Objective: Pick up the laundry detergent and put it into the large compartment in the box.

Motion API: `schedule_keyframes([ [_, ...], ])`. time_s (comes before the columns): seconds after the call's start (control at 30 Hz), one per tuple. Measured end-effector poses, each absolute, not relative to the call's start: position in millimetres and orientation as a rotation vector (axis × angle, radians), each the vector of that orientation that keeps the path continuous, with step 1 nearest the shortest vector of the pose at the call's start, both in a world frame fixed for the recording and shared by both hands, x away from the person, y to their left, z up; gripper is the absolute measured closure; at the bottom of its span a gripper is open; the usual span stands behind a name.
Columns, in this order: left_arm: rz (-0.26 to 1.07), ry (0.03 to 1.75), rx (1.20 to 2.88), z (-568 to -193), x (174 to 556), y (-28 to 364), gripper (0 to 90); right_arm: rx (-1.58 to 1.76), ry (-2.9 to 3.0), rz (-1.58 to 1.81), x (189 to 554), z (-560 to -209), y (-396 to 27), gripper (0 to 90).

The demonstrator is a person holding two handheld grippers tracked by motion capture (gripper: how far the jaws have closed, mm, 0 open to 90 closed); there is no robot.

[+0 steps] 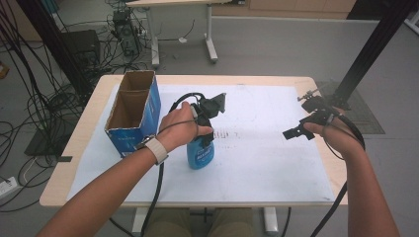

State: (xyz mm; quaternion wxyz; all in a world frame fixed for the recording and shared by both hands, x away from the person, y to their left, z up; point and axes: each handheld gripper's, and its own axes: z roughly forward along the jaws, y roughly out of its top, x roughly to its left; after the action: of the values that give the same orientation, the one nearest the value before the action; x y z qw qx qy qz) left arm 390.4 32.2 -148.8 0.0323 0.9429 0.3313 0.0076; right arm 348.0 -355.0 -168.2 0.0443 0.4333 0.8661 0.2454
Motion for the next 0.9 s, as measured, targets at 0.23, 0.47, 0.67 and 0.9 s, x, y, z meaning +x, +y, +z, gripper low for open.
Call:
schedule_keyframes([
  [0.23,0.011,1.055,2.884,-139.9,388.4,34.2,38.1,1.326,2.641,0.753,345.0,-167.3,-355.8,8.0],
  [0.47,0.031,1.083,2.873,-128.7,383.7,34.2,38.1,1.324,2.637,0.752,341.6,-165.7,-356.9,8.0],
  [0.67,0.037,1.104,2.87,-122.0,380.0,32.6,38.1,1.329,2.632,0.754,339.2,-163.6,-358.0,8.0],
  [0.9,0.033,1.128,2.857,-113.8,376.3,32.6,38.1,1.327,2.634,0.755,337.4,-163.1,-358.3,8.0],
])
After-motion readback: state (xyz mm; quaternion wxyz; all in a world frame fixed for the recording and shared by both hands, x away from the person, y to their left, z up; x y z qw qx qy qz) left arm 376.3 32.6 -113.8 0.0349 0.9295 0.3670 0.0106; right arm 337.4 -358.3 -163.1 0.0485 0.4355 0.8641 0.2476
